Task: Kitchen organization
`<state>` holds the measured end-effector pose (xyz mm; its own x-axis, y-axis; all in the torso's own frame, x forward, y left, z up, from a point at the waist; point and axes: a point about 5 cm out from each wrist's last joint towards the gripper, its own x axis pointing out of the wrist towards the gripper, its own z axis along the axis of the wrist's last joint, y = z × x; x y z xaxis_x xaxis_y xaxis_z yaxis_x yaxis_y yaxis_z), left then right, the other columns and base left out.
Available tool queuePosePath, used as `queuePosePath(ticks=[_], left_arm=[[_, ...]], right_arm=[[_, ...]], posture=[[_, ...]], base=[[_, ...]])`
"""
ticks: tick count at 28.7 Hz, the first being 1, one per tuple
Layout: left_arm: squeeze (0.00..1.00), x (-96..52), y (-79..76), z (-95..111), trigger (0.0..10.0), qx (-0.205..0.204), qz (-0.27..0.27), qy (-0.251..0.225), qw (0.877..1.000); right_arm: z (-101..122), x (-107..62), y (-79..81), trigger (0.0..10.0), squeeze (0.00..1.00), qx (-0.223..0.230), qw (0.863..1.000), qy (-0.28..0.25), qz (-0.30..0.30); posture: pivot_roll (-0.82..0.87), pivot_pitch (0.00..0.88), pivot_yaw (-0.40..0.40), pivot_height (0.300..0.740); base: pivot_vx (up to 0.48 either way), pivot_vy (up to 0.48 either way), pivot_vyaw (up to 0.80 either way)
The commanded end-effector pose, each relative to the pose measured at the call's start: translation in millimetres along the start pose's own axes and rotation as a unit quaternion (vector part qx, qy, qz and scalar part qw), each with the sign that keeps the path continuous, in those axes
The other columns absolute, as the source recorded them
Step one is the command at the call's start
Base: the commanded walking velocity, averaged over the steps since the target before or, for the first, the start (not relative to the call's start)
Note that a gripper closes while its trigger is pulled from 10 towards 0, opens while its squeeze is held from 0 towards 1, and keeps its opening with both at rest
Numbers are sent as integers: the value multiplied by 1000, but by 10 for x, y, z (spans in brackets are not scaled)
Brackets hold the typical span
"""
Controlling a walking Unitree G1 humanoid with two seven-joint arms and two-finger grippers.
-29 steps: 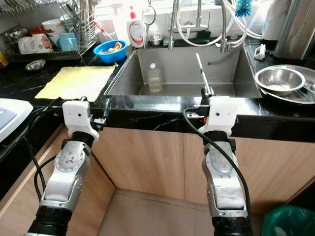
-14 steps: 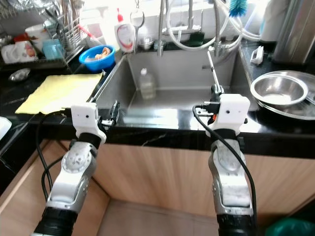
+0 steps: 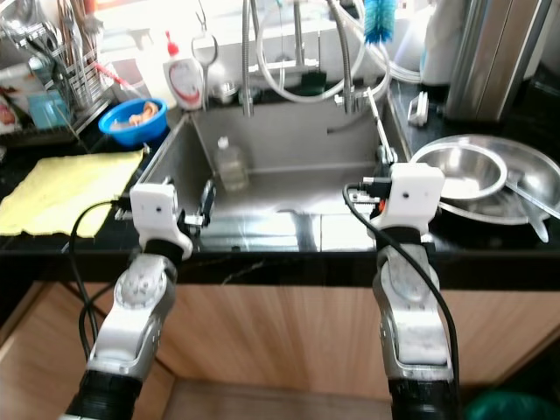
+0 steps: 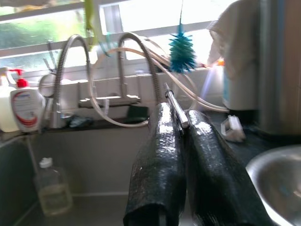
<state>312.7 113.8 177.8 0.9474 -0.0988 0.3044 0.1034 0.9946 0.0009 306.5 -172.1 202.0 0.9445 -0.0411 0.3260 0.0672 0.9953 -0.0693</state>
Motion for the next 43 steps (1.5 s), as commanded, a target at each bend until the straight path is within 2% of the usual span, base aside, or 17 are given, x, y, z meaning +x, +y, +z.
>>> queuePosePath(ticks=[1, 9, 19, 24, 29, 43], left_arm=[[0, -17, 117, -52, 10000, -1, 25, 6, 1000], [0, 11, 55, -106, 10000, -27, 54, 1, 998], [0, 74, 50, -121, 10000, -32, 63, -4, 997], [0, 133, 69, -76, 10000, -24, 46, -12, 999], [0, 205, 73, -66, 10000, -20, 41, -19, 999], [0, 186, 63, -87, 10000, -28, 43, -22, 998]], right_arm=[[46, 45, 95, 10000, 0, 3, 1000, -4, 22], [94, 100, -44, 10000, 0, -31, 999, -1, 44], [65, 103, -151, 10000, 0, -47, 998, 10, 46], [-72, 74, -96, 10000, 0, -30, 998, 28, 37], [-127, 92, -31, 10000, 0, -30, 998, 30, 42], [-68, 104, 54, 10000, 0, -25, 997, 20, 68]], posture=[[-218, 0, 91, 740], [-248, 0, 26, 740], [-254, 0, 43, 740], [-240, 0, 84, 740], [-245, 0, 89, 740], [-245, 0, 86, 740]], base=[[0, 0, 0], [111, 0, 0], [284, 0, 0], [284, 0, 0], [284, 0, 0], [80, 0, 0]])
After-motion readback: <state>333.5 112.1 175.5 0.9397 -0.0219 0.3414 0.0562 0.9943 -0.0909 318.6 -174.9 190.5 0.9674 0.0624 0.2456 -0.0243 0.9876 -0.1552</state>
